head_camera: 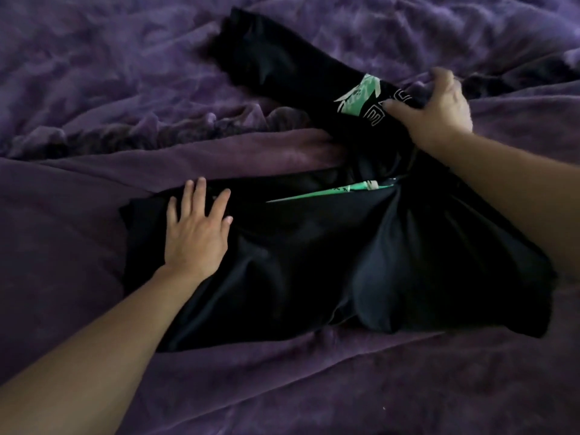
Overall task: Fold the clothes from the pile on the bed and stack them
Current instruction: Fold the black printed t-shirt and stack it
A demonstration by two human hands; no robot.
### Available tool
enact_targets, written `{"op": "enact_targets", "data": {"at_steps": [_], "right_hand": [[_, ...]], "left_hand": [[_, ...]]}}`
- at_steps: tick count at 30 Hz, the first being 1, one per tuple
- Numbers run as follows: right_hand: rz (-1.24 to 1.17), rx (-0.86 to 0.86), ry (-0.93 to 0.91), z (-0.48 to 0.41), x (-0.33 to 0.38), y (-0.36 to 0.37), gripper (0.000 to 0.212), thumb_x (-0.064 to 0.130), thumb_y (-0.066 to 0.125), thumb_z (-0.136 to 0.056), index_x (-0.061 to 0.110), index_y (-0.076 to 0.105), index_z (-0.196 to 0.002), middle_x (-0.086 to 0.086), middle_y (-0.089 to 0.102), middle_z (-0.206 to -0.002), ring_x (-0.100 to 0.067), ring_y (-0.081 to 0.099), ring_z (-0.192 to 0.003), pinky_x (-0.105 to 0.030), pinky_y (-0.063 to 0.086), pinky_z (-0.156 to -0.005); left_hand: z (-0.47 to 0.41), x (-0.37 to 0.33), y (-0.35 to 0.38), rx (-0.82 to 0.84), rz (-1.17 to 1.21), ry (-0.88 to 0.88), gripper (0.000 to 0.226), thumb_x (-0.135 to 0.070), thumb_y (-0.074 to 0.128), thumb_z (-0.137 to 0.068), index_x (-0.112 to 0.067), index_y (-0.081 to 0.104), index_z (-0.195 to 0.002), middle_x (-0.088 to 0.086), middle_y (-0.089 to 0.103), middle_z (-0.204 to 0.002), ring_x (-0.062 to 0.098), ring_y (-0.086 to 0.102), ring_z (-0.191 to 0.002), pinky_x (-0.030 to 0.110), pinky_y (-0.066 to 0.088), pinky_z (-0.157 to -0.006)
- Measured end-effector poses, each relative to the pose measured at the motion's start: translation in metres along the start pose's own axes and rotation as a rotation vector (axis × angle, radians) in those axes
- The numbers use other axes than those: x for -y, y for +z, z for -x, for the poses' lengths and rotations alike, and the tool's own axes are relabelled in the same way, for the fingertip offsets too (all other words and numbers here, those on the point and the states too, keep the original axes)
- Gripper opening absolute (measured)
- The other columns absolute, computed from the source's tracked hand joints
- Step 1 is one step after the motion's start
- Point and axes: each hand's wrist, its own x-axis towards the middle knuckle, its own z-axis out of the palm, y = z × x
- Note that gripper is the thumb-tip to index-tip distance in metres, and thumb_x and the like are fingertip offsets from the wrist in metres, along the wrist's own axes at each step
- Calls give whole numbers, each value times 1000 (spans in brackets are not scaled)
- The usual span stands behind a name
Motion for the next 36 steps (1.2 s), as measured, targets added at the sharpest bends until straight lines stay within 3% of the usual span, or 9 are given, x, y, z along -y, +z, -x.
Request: {"op": "enact_targets", "data": {"at_steps": [6,11,14,18,20,26,31,34,36], "right_hand": [[-269,336,272,-33,33,-6,42,34,88,-63,12,66,-91,-1,66,-81,-5,57,-52,-20,47,-48],[-73,278,-674,49,39,-35,23,24,73,-83,24,54,-69,4,53,-62,-6,49,-59,-27,41,-55],[176,266,-924,114,15,-33,11,28,70,-84,22,62,-79,2,58,-68,-24,59,-60,-30,43,-48],[345,324,-863,154,-21,-19,24,13,81,-72,14,70,-94,-1,59,-72,-28,63,-62,-31,49,-49],[366,299,-763,157,-32,-21,43,8,82,-67,13,70,-107,-2,60,-76,-28,64,-63,-28,45,-46],[390,325,-904,165,-29,-35,55,0,72,-65,21,67,-116,-4,55,-80,-28,58,-54,-29,40,-37],[456,397,-990,184,-44,-43,56,1,80,-52,25,74,-103,-3,54,-74,-21,58,-55,-24,37,-40],[445,337,-842,184,-60,-52,59,-2,79,-56,21,72,-110,-8,62,-82,-28,65,-59,-27,42,-37],[383,268,-752,181,-66,-58,59,-5,74,-63,16,69,-118,-12,62,-86,-33,65,-60,-33,46,-37]], "left_hand": [[-25,7,-40,31,135,-2,41,-40,51,-92,-23,53,-128,14,45,-137,35,41,-125,55,34,-98],[-85,-11,-111,-308,165,192,82,-24,73,-73,-22,33,-145,16,31,-148,39,36,-130,55,35,-100],[-120,-53,-131,-277,-33,410,106,-16,77,-66,-33,14,-150,17,5,-159,40,10,-144,55,21,-111],[-118,-91,-118,-42,-293,662,34,-18,60,-79,-27,64,-112,6,20,-157,35,-6,-147,59,0,-116],[-103,-82,-103,22,-333,659,27,-15,58,-82,-26,66,-105,2,36,-149,30,0,-147,56,0,-117],[-80,-101,-97,-208,-156,685,114,-1,64,-65,-38,-2,-150,16,1,-159,35,4,-146,52,15,-116],[-75,-127,-96,-13,-307,696,42,-13,58,-81,-27,56,-120,11,19,-156,33,-1,-147,55,4,-117],[-65,-108,-105,-200,-193,711,28,-7,58,-75,-12,63,-102,12,58,-120,30,38,-135,52,20,-114],[-57,-87,-114,-378,-108,707,19,0,58,-70,-7,61,-88,14,63,-88,33,61,-100,50,37,-105]]}}
